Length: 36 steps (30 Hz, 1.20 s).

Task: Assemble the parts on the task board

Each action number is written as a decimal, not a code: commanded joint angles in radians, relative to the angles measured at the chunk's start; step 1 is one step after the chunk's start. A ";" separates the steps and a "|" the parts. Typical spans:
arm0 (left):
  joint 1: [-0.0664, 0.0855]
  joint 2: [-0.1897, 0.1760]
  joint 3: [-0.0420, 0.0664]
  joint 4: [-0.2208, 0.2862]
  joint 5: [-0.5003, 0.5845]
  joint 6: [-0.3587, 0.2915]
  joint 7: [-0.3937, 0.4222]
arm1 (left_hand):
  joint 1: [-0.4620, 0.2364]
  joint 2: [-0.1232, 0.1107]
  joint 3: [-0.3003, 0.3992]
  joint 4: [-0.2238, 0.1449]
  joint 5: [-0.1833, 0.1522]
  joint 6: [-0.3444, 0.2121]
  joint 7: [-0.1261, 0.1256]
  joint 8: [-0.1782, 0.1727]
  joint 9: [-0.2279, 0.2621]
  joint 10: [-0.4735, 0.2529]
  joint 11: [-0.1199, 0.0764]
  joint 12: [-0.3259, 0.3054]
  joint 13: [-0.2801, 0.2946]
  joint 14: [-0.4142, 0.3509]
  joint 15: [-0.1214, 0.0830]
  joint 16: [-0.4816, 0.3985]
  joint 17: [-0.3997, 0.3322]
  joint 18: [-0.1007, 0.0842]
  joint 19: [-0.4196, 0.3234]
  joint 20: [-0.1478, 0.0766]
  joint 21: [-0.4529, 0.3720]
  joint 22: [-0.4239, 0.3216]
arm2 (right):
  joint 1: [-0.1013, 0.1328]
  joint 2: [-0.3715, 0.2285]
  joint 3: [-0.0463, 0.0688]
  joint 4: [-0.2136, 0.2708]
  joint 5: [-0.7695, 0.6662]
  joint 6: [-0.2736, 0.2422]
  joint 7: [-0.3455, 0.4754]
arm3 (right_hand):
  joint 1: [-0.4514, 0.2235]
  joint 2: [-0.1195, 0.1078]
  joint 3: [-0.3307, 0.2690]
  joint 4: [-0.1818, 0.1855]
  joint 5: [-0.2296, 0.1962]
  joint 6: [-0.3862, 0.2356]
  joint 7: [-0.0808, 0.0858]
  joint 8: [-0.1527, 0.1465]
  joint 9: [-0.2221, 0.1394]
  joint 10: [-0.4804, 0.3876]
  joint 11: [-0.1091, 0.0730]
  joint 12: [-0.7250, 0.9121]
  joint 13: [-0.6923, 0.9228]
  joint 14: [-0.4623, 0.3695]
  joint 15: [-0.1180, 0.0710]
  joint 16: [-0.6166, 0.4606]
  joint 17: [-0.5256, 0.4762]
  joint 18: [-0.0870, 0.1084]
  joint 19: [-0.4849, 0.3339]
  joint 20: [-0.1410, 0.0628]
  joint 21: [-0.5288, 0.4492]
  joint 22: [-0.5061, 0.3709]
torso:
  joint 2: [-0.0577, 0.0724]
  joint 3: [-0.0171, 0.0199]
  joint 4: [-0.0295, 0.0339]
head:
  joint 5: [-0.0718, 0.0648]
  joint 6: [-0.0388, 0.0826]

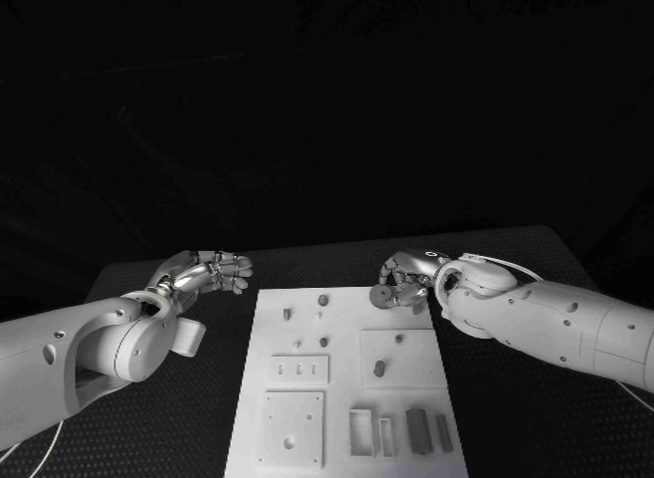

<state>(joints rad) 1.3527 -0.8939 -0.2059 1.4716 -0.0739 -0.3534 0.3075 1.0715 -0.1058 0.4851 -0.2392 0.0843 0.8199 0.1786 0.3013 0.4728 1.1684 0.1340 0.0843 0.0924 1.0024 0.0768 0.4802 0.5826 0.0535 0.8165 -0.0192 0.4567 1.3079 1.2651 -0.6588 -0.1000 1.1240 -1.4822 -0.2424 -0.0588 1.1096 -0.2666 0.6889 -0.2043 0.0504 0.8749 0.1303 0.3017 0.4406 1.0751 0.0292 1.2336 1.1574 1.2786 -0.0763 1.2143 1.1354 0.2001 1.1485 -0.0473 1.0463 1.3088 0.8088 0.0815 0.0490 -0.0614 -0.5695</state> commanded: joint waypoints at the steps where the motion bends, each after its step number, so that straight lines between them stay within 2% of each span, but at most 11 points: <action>1: 0.001 0.003 0.001 0.001 -0.002 0.013 0.010 | -0.011 0.001 0.003 -0.002 -0.003 -0.001 0.006 -0.004 -0.001 -0.005 0.003 -0.004 -0.002 0.004 0.004 -0.006 0.001 0.013 -0.009 0.000 0.005 0.017 | -0.005 0.005 -0.001 -0.005 0.001 0.030 0.015 | 0.000 0.012 0.009 0.002 0.001 0.035 0.013 0.009 0.004 -0.075 0.003 0.003 0.002 -0.003 0.001 0.005 0.002 0.062 -0.002 -0.005 0.008 0.019 | 0.000 0.0006 0.0004 | 0.002 -0.003; 10: 0.001 0.006 0.001 0.010 -0.004 0.016 -0.004 | -0.009 0.002 0.004 -0.004 -0.002 -0.002 0.006 -0.004 -0.001 -0.005 0.003 -0.005 -0.002 0.004 0.004 -0.007 0.002 0.014 -0.009 0.000 0.005 0.017 | -0.011 0.011 -0.001 -0.017 0.006 0.043 0.016 | -0.010 0.034 0.033 0.017 -0.001 0.068 -0.002 0.028 0.017 -0.077 -0.011 -0.002 0.001 -0.003 -0.013 0.002 0.007 0.062 -0.008 -0.003 0.017 0.017 | -0.001 0.0002 0.0013 | 0.003 -0.007; 14: 0.001 0.005 0.001 0.009 -0.004 0.016 -0.004 | -0.009 0.002 0.005 -0.004 -0.003 -0.002 0.006 -0.004 -0.001 -0.005 0.003 -0.006 -0.002 0.004 0.004 -0.007 0.002 0.014 -0.009 0.000 0.005 0.017 | -0.011 0.012 -0.002 -0.021 0.000 0.049 0.015 | -0.009 0.047 0.041 0.018 -0.001 0.076 -0.006 0.033 0.022 -0.077 -0.015 -0.003 0.001 -0.003 -0.016 0.001 0.008 0.062 -0.010 -0.004 0.020 0.016 | 0.000 -0.0001 -0.0004 | 0.005 -0.010; 17: 0.001 0.005 0.001 0.009 -0.004 0.015 -0.004 | -0.009 0.003 0.005 -0.004 -0.003 -0.002 0.006 -0.004 -0.001 -0.005 0.003 -0.006 -0.002 0.004 0.004 -0.007 0.002 0.014 -0.009 0.000 0.005 0.017 | -0.012 0.012 -0.003 -0.024 -0.022 0.056 0.010 | -0.006 0.066 0.052 0.018 -0.002 0.083 -0.009 0.038 0.028 -0.077 -0.018 -0.004 0.002 -0.003 -0.019 0.000 0.010 0.062 -0.012 -0.005 0.021 0.016 | -0.001 0.0006 -0.0010 | 0.005 -0.010; 19: 0.001 0.005 0.001 0.009 -0.004 0.015 -0.004 | -0.009 0.003 0.005 -0.005 -0.003 -0.002 0.006 -0.004 -0.001 -0.005 0.004 -0.006 -0.002 0.004 0.004 -0.007 0.002 0.014 -0.009 0.000 0.005 0.017 | -0.013 0.012 -0.004 -0.025 -0.038 0.057 0.009 | 0.014 0.087 0.071 0.002 -0.001 0.085 -0.011 0.039 0.030 -0.078 -0.020 -0.006 0.002 -0.004 -0.021 -0.001 0.010 0.062 -0.016 -0.007 0.021 0.016 | -0.001 0.0006 -0.0014 | 0.006 -0.011; 20: 0.001 0.005 0.001 0.008 -0.004 0.015 -0.005 | -0.008 0.003 0.005 -0.005 -0.003 -0.002 0.006 -0.004 -0.001 -0.005 0.003 -0.006 -0.002 0.004 0.004 -0.007 0.002 0.014 -0.010 0.000 0.005 0.017 | -0.013 0.012 -0.005 -0.026 -0.048 0.054 0.008 | 0.016 0.090 0.076 -0.004 -0.001 0.085 -0.011 0.039 0.031 -0.078 -0.020 -0.006 0.002 -0.004 -0.022 -0.002 0.011 0.062 -0.018 -0.006 0.022 0.016 | -0.001 0.0004 -0.0013 | 0.006 -0.012; 26: 0.001 0.004 0.001 0.008 -0.006 0.015 -0.005 | -0.007 0.002 0.006 -0.008 -0.004 -0.002 0.006 -0.004 -0.001 -0.005 0.003 -0.006 -0.002 0.004 0.004 -0.008 0.003 0.014 -0.010 0.000 0.005 0.017 | -0.018 0.017 -0.022 -0.025 -0.201 0.015 -0.001 | 0.016 0.076 0.080 -0.030 0.000 0.088 -0.012 0.040 0.036 -0.077 -0.021 -0.008 0.003 -0.003 -0.022 -0.003 0.013 0.062 -0.019 -0.005 0.028 0.016 | 0.000 0.0003 -0.0012 | 0.006 -0.015; 29: 0.001 0.004 0.001 0.008 -0.006 0.014 -0.005 | -0.007 0.002 0.006 -0.008 -0.004 -0.002 0.006 -0.004 -0.001 -0.005 0.003 -0.007 -0.002 0.004 0.004 -0.008 0.003 0.014 -0.010 0.000 0.005 0.017 | -0.021 0.019 -0.038 -0.026 -0.232 0.003 -0.004 | 0.024 0.068 0.094 -0.034 -0.001 0.093 -0.013 0.042 0.039 -0.072 -0.022 -0.009 0.002 -0.001 -0.022 -0.004 0.013 0.062 -0.016 -0.005 0.029 0.013 | 0.000 0.0008 -0.0007 | 0.006 -0.016; 36: 0.001 0.004 0.001 0.008 -0.006 0.013 -0.005 | -0.007 0.003 0.006 -0.008 -0.004 -0.002 0.006 -0.004 -0.001 -0.004 0.003 -0.007 -0.002 0.004 0.004 -0.008 0.004 0.014 -0.010 0.000 0.006 0.017 | -0.026 0.018 -0.040 -0.023 -0.226 0.007 -0.001 | 0.020 0.070 0.104 -0.029 -0.001 0.113 -0.019 0.052 0.047 -0.065 -0.026 -0.012 0.000 0.002 -0.025 -0.005 0.014 0.062 -0.012 -0.003 0.031 0.010 | -0.001 0.0007 -0.0006 | 0.006 -0.018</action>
<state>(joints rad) 1.3527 -0.8908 -0.2060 1.4773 -0.0751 -0.3510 0.2975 1.0715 -0.1058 0.4902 -0.2443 0.0843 0.8199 0.1786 0.3013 0.4728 1.1684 0.1340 0.0843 0.0916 1.0024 0.0768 0.4761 0.5846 0.0505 0.8165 -0.0192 0.4567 1.3075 1.2601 -0.6384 -0.1250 1.1091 -1.6503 -0.2955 -0.0380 1.1282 -0.1989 0.7869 -0.2334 0.0493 0.8762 0.1244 0.3361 0.4740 1.0657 0.0264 1.2263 1.1590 1.2790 -0.0987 1.2143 1.1479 0.1982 1.1316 -0.0523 1.0723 1.3088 0.8079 0.0819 0.0479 -0.0556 -0.5863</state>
